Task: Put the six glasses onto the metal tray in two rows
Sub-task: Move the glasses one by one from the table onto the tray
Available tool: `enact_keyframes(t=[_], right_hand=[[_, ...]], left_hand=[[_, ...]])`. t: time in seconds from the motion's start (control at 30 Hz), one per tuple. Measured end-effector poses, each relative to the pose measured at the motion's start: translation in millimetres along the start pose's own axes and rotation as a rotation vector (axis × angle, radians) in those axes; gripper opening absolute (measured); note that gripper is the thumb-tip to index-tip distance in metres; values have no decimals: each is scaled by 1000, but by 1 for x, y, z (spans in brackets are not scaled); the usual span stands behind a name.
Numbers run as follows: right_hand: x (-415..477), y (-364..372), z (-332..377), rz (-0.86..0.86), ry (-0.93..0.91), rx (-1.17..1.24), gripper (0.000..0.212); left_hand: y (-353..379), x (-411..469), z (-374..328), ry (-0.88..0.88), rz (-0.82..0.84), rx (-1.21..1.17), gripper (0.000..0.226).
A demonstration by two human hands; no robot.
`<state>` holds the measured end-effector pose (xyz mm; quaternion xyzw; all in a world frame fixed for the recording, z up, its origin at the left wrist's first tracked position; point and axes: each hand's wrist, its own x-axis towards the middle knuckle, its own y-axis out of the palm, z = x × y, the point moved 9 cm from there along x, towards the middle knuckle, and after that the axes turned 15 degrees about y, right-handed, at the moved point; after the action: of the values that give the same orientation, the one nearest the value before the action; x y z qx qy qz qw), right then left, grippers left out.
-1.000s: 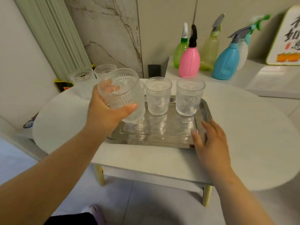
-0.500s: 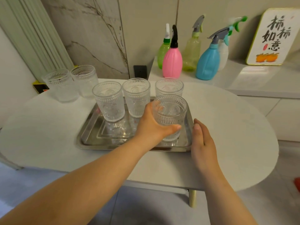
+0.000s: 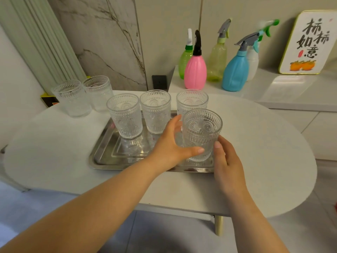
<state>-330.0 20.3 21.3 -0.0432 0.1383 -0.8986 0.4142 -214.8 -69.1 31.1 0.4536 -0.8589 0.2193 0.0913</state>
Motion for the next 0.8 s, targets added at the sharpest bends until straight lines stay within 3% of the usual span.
enact_keyframes(t=[0.1, 0.2, 0.27, 0.33, 0.47, 0.57, 0.8], right_hand=[[-1, 1, 3, 0, -25, -15, 36], [-4, 1, 4, 0, -36, -20, 37], [-5, 1, 4, -3, -42, -27, 36], [-6, 2, 6, -3, -48, -35, 35], [-8, 5, 12, 4, -93, -42, 31], [-9, 7, 15, 15, -109, -44, 44], [-9, 7, 13, -8, -110, -41, 49]], left_hand=[[-38, -11, -4, 38, -131, 95, 51], [-108, -30, -3, 38, -492, 273, 21], [-148, -43, 1, 23, -697, 370, 23], [-173, -47, 12, -23, -772, 418, 45], [-173, -25, 44, -151, -537, 257, 86], [-166, -8, 48, -106, -394, 243, 90], [-167, 5, 52, -104, -382, 306, 88]])
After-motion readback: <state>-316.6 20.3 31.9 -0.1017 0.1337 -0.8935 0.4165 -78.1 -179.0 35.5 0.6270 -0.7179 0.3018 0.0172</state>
